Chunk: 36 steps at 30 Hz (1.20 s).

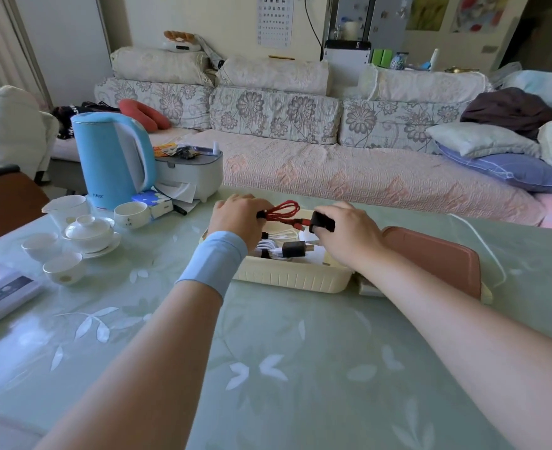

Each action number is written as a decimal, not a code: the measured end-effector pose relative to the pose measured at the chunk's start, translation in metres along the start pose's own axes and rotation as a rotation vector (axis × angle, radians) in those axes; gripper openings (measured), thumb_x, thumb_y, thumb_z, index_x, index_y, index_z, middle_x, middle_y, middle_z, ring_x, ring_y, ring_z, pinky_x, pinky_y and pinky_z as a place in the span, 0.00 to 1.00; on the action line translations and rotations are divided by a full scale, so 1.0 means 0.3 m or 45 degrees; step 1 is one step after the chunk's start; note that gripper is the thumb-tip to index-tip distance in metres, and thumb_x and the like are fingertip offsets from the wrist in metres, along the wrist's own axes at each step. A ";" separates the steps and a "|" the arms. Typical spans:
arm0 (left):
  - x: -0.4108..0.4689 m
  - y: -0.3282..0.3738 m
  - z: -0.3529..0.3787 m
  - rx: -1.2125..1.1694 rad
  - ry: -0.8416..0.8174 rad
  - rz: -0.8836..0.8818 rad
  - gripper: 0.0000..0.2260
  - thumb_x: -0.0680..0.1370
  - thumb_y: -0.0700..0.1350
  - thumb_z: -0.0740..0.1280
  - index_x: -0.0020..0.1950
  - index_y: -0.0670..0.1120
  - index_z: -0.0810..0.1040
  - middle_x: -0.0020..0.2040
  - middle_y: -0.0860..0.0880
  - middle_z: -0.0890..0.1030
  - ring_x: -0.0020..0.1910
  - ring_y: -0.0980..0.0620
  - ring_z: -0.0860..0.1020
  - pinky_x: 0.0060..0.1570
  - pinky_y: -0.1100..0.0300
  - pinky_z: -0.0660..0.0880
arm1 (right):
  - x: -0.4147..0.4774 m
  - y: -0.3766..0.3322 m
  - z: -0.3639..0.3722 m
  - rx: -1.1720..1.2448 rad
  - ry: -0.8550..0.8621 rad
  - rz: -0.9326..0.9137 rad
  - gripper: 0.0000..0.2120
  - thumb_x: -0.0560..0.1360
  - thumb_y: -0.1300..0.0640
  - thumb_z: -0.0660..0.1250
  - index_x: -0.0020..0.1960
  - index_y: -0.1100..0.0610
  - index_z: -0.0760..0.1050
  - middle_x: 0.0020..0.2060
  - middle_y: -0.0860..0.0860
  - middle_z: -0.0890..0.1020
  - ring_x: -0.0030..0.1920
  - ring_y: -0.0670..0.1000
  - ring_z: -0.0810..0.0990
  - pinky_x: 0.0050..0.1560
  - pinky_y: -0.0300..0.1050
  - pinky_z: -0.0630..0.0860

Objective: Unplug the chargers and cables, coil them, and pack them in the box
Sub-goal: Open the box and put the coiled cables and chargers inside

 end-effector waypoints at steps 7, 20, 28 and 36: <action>0.017 -0.043 0.146 -0.012 -0.277 -0.264 0.16 0.77 0.44 0.63 0.59 0.60 0.80 0.57 0.50 0.81 0.55 0.44 0.76 0.57 0.54 0.73 | 0.073 0.029 0.136 0.001 -0.215 0.079 0.12 0.79 0.54 0.61 0.58 0.54 0.80 0.57 0.55 0.81 0.60 0.59 0.75 0.54 0.48 0.72; -0.058 0.125 0.104 0.025 -0.428 -0.023 0.21 0.80 0.54 0.56 0.74 0.54 0.65 0.74 0.54 0.67 0.73 0.50 0.61 0.71 0.51 0.59 | -0.094 0.097 -0.046 0.052 -0.321 0.028 0.21 0.79 0.55 0.59 0.72 0.49 0.70 0.73 0.51 0.69 0.73 0.53 0.66 0.72 0.48 0.62; -0.100 0.416 0.137 -0.185 -0.443 0.199 0.21 0.79 0.52 0.62 0.73 0.55 0.67 0.72 0.53 0.70 0.71 0.50 0.64 0.69 0.51 0.64 | -0.290 0.274 -0.137 -0.547 -0.692 0.218 0.41 0.74 0.48 0.69 0.80 0.50 0.50 0.79 0.54 0.55 0.78 0.58 0.55 0.75 0.58 0.56; -0.111 0.496 0.166 -0.199 -0.450 0.345 0.25 0.76 0.45 0.63 0.74 0.55 0.65 0.72 0.53 0.68 0.71 0.50 0.64 0.69 0.52 0.65 | -0.276 0.307 -0.182 -0.715 -0.249 0.192 0.19 0.72 0.70 0.62 0.61 0.60 0.69 0.55 0.57 0.78 0.56 0.61 0.79 0.49 0.53 0.76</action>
Point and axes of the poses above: each hand's wrist, its own x-axis towards the middle knuckle, its own z-axis out of the palm, y = z × x, the point moved 1 cm from there along x, towards the middle knuckle
